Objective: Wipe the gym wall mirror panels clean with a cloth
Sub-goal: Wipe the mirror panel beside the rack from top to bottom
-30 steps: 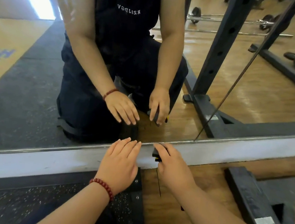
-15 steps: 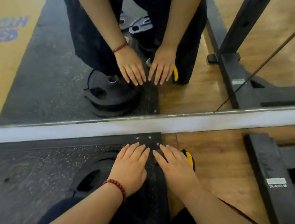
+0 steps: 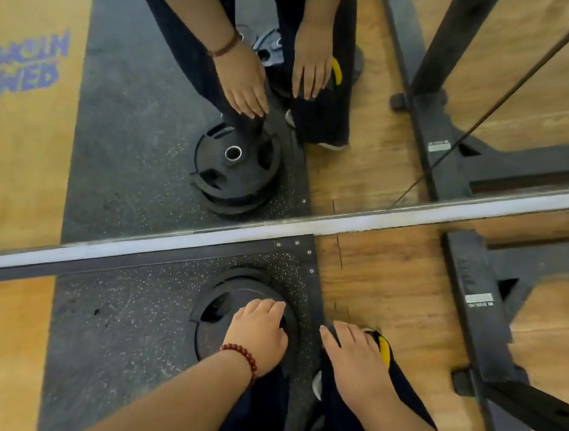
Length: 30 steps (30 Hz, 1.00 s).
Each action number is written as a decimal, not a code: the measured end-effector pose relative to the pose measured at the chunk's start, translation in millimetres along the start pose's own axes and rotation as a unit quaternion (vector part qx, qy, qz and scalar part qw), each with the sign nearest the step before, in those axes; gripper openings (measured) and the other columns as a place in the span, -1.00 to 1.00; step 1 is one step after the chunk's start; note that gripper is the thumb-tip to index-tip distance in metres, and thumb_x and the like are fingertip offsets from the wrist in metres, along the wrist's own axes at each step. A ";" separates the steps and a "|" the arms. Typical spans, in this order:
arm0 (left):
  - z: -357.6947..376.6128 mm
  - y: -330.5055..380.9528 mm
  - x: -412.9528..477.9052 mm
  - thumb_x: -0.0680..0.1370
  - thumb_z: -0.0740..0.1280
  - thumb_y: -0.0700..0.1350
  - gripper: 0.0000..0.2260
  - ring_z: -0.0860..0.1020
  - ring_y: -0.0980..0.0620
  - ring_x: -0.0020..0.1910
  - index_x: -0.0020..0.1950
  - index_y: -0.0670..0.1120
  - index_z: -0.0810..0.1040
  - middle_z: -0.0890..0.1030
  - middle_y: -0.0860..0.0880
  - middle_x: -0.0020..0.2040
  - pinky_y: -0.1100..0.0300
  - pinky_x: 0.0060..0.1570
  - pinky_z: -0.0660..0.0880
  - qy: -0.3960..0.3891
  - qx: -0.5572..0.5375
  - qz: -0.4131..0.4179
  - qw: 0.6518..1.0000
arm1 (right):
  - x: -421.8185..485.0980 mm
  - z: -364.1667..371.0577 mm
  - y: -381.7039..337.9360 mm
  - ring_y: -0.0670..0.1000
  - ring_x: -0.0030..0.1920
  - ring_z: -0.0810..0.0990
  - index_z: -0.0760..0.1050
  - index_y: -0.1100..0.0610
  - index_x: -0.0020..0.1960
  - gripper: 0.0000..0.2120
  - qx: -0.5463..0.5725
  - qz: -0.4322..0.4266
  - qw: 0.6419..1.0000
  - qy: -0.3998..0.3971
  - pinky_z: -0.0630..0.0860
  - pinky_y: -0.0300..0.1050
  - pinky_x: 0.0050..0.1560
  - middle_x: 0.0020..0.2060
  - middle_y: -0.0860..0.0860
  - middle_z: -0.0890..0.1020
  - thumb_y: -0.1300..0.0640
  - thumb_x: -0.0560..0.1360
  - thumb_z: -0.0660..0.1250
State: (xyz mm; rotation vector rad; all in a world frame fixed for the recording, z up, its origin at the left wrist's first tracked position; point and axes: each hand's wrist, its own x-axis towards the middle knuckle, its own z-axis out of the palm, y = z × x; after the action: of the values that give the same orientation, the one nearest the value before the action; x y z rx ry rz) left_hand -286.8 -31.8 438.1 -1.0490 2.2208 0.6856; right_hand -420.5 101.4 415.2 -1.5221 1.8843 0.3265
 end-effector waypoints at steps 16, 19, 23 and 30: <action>-94.3 9.5 -63.8 0.65 0.11 -0.03 -0.50 0.19 0.00 0.52 0.59 -0.02 0.13 0.26 0.02 0.54 0.06 0.50 0.13 0.008 0.017 0.042 0.999 | -54.9 -105.9 -23.2 0.15 0.13 0.64 0.60 0.07 0.27 -0.20 -0.055 -0.062 0.993 0.080 0.59 0.07 0.09 0.15 0.11 0.63 0.19 0.04 0.67; -89.4 -13.7 -78.6 0.66 0.10 -0.02 -0.48 0.09 0.00 0.56 0.61 -0.01 0.07 0.15 0.02 0.58 0.05 0.53 0.01 0.041 0.062 0.070 0.995 | -59.7 -109.1 -58.5 0.19 0.54 0.14 0.04 0.08 0.61 -0.30 -0.062 -0.037 0.993 0.093 0.11 0.12 0.51 0.54 0.13 0.16 0.27 0.55 0.27; -88.5 -70.1 -106.7 0.66 0.08 -0.01 -0.46 -0.01 -0.02 0.59 0.62 -0.02 -0.01 0.04 0.00 0.62 0.04 0.54 -0.08 0.072 0.133 0.123 0.981 | -64.8 -97.5 -123.8 0.20 0.55 0.08 -0.03 0.10 0.62 -0.31 -0.031 0.007 0.993 0.115 0.06 0.13 0.52 0.57 0.14 0.08 0.30 0.58 0.18; -87.7 -162.3 -190.4 0.66 0.09 0.00 -0.43 -0.01 -0.05 0.59 0.62 -0.03 -0.06 0.01 -0.03 0.62 0.05 0.53 -0.06 0.062 0.149 0.175 0.971 | -95.7 -69.4 -270.4 0.24 0.32 0.50 0.40 0.15 0.46 -0.23 0.057 0.072 0.984 0.155 0.49 0.15 0.24 0.35 0.21 0.48 0.33 0.28 0.51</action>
State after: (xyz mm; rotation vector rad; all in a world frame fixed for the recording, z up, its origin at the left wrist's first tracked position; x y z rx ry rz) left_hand -81.8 -83.8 598.0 -0.5702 2.5497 0.4167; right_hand -184.4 57.3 586.6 -1.4259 2.2212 0.0446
